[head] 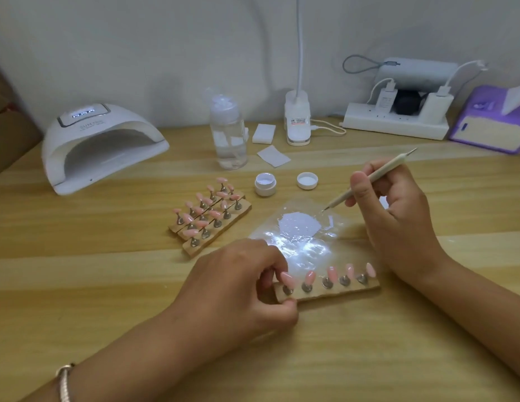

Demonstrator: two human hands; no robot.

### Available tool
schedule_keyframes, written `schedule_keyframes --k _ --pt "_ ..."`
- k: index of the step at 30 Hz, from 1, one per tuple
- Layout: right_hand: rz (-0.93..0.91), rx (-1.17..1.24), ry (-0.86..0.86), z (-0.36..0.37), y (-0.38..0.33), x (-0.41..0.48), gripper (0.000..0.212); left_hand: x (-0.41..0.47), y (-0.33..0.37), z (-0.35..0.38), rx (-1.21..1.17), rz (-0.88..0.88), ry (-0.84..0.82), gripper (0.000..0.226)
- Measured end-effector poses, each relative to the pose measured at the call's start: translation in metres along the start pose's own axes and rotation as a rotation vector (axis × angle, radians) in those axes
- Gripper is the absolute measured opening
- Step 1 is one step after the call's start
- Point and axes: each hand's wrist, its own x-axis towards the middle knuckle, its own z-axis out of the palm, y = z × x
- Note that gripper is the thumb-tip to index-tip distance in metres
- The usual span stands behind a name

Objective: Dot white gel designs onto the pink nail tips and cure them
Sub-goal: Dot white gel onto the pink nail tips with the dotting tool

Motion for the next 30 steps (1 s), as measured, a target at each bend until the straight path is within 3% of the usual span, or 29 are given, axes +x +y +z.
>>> schedule_keyframes --k 5,12,17,21,26,30 --pt "0.031 0.034 0.001 0.000 0.004 0.002 0.011 0.001 -0.010 -0.007 0.041 0.047 -0.083 0.063" --pt "0.026 0.081 -0.020 0.000 0.004 0.003 0.013 0.012 -0.016 -0.011 0.140 0.134 -0.073 0.086" --pt "0.053 0.045 -0.060 0.000 0.002 0.002 0.012 0.009 -0.019 -0.007 0.137 0.154 -0.038 0.078" --pt "0.057 0.012 -0.076 0.000 0.000 0.002 0.013 0.005 -0.016 -0.001 0.030 0.152 0.063 0.046" --pt "0.051 0.007 -0.070 0.000 0.001 0.003 0.013 0.003 -0.008 0.002 -0.122 0.121 0.037 0.023" --pt "0.031 -0.002 -0.076 0.000 0.002 0.004 0.013 0.003 -0.007 0.003 -0.239 0.074 0.055 0.020"
